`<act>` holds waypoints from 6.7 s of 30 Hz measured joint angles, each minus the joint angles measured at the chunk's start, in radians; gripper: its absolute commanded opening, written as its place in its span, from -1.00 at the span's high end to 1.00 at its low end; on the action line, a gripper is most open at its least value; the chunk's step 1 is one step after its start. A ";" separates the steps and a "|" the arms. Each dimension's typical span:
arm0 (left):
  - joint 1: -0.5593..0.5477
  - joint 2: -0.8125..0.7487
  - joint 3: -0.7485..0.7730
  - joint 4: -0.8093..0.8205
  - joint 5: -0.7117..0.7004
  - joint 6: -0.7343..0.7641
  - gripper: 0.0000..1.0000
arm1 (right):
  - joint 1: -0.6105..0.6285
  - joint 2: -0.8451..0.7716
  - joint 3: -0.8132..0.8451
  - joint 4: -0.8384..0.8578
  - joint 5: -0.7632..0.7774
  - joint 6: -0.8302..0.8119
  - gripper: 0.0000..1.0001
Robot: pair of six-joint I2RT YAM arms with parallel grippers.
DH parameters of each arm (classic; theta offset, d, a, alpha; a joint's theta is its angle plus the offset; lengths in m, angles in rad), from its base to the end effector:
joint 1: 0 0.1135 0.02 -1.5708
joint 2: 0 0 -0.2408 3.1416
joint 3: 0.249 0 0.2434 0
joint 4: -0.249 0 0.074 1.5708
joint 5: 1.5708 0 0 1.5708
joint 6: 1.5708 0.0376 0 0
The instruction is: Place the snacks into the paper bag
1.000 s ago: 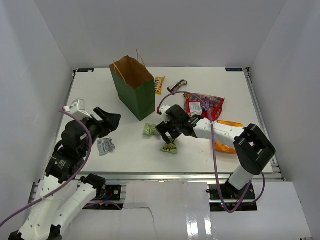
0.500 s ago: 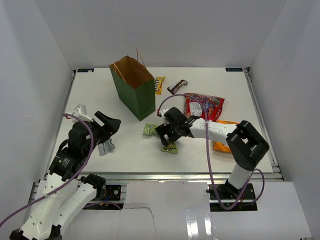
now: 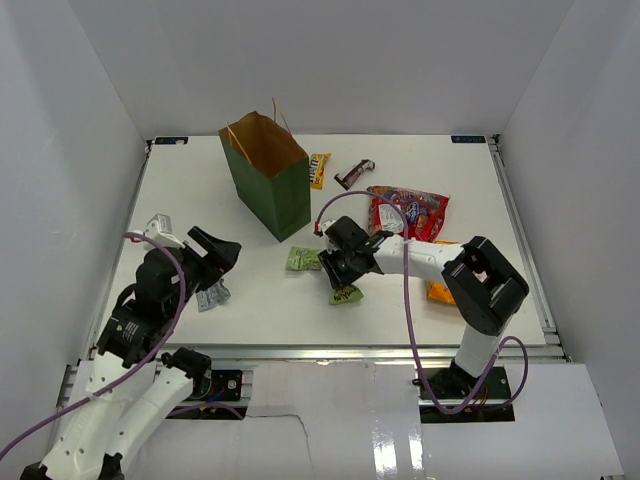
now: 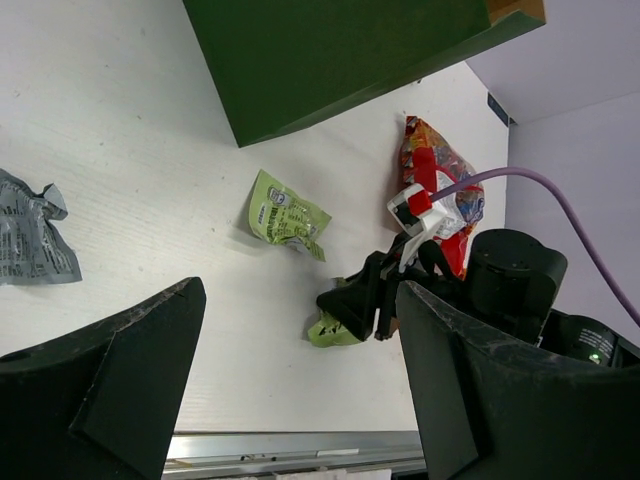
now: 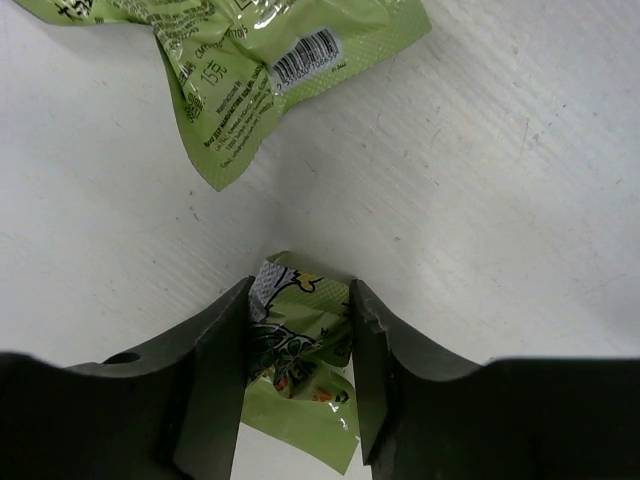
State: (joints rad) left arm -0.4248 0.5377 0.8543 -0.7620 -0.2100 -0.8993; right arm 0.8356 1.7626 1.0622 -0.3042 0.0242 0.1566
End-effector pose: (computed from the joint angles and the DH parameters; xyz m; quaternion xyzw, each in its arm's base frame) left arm 0.1113 -0.0418 0.3195 -0.2520 0.8045 -0.2562 0.4729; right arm 0.2319 0.2551 0.1495 -0.3165 0.9064 0.1227 0.2512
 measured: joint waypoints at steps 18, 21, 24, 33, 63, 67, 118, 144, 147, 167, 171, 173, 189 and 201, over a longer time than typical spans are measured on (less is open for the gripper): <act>0.000 -0.005 -0.196 -0.112 -0.084 -0.156 -0.79 | -0.150 -0.139 0.444 0.025 -0.474 -0.521 0.85; 0.000 0.052 -0.200 -0.113 -0.109 -0.173 -0.78 | -0.146 -0.101 0.635 0.063 -0.532 -0.558 0.83; 0.000 0.112 -0.201 -0.113 -0.125 -0.176 -0.76 | -0.132 0.007 0.859 0.115 -0.529 -0.551 0.76; 0.000 0.208 -0.197 -0.113 -0.159 -0.166 -0.77 | -0.095 0.257 1.009 0.288 -0.359 -0.500 0.61; 0.149 0.797 -0.120 -0.026 -0.256 -0.074 -0.58 | -0.293 -0.468 -0.063 0.176 -0.773 -0.651 -0.82; 0.196 0.879 -0.097 0.055 -0.226 0.027 -0.37 | -0.369 -0.464 -0.232 0.118 -0.785 -0.661 -0.81; 0.081 1.142 0.982 0.313 0.119 0.313 0.59 | -0.390 -0.439 -0.255 0.224 -0.836 -0.640 -0.80; 0.133 0.727 0.714 0.328 0.316 0.413 -0.77 | -0.131 -0.041 0.103 0.055 -0.586 -0.723 -0.80; 0.132 0.462 0.510 0.354 0.304 0.394 -0.78 | -0.075 -0.008 0.111 0.086 -0.509 -0.734 -0.80; 0.132 -0.251 -0.120 0.100 0.142 0.033 -0.79 | -0.011 0.256 0.282 0.129 -0.380 -1.004 -0.24; 0.132 -0.234 -0.120 0.089 0.139 0.021 -0.79 | -0.011 0.258 0.282 0.077 -0.423 -1.003 0.19; 0.132 -0.219 -0.120 0.089 0.140 0.018 -0.79 | -0.011 0.257 0.280 0.068 -0.439 -0.997 0.41; 0.132 -0.150 -0.174 0.150 0.192 0.019 -0.80 | -0.072 -0.102 0.178 -0.204 -0.771 -1.070 0.81; 0.132 -0.141 -0.177 0.165 0.233 0.019 -0.80 | -0.113 -0.058 0.758 -0.128 -0.826 -0.887 0.85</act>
State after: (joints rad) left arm -0.2928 0.3969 0.6773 -0.5972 0.0227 -0.8803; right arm 0.7227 1.7042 1.8206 -0.4320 -0.8017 -0.7307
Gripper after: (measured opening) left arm 0.889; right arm 0.176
